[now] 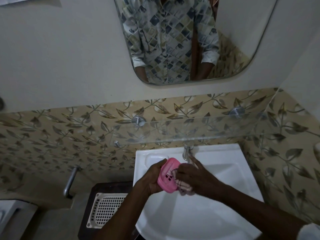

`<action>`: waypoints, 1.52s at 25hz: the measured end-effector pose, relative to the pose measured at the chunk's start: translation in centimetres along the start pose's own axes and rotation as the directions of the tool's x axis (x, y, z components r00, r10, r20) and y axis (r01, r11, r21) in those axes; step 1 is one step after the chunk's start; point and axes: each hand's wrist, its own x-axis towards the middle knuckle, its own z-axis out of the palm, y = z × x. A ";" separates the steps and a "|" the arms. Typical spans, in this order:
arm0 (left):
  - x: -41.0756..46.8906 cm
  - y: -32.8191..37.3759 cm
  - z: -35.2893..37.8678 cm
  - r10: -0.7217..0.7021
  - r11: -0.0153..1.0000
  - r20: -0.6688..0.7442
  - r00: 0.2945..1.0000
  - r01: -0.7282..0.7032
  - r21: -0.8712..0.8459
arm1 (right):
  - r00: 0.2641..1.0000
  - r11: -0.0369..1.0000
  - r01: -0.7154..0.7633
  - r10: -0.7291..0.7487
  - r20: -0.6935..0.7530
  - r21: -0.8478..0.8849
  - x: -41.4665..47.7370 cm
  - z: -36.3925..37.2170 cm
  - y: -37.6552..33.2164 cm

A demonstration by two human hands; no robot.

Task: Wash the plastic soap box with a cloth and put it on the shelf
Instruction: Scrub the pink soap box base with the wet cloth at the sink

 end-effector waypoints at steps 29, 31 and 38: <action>0.8 0.4 2.5 0.306 0.932 -0.281 0.910 -0.346 -0.105 | 0.873 0.823 -0.402 0.477 -0.104 0.400 4.3 -1.3 -5.7; 0.5 0.4 2.5 0.310 0.924 -0.278 0.909 -0.358 -0.138 | 0.755 0.662 -0.531 0.653 -0.059 0.530 4.7 -1.5 -7.0; 0.2 -0.3 3.3 0.270 0.938 -0.423 0.865 -0.336 -0.089 | 0.647 0.242 -0.607 0.704 0.294 0.757 3.9 -1.7 -8.8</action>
